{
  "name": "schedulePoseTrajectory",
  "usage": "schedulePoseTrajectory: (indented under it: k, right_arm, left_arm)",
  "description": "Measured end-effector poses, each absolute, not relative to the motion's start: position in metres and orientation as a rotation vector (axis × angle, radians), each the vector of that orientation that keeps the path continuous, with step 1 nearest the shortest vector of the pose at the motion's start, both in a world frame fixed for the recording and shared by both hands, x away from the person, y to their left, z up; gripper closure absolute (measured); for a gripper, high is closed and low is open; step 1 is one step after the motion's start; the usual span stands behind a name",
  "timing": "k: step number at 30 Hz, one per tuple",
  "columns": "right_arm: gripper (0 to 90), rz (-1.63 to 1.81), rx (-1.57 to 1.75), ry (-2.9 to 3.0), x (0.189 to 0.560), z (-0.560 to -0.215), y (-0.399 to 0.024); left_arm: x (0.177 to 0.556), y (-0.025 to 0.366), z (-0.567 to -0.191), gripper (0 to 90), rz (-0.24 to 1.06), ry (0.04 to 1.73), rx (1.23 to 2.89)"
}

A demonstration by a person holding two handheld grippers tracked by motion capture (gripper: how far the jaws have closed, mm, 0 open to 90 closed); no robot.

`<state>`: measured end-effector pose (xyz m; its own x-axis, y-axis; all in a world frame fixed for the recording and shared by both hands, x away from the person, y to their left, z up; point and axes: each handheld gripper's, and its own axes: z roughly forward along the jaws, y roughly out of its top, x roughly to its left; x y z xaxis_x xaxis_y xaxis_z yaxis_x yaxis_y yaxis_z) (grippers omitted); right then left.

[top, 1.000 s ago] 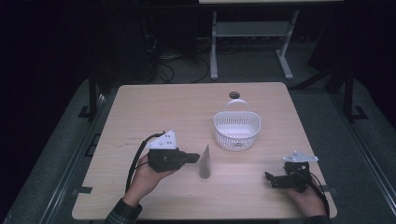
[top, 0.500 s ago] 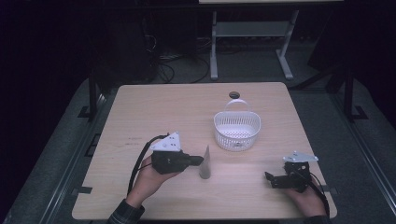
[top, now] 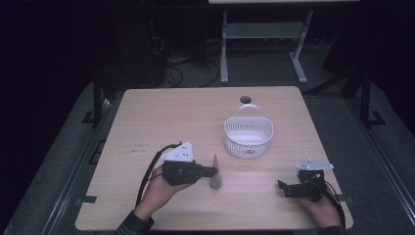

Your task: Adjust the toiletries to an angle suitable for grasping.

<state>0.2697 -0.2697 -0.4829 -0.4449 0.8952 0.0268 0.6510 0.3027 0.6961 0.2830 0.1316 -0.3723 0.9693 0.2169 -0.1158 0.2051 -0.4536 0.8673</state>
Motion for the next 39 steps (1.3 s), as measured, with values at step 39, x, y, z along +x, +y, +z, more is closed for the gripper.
schedulePoseTrajectory:
  k: [39]
  right_arm:
    - [0.0,0.917,1.386,2.209,0.27,-0.483,-0.27]
  left_arm:
    - [0.278,0.138,-0.362,60.6,0.086,0.392,2.07]
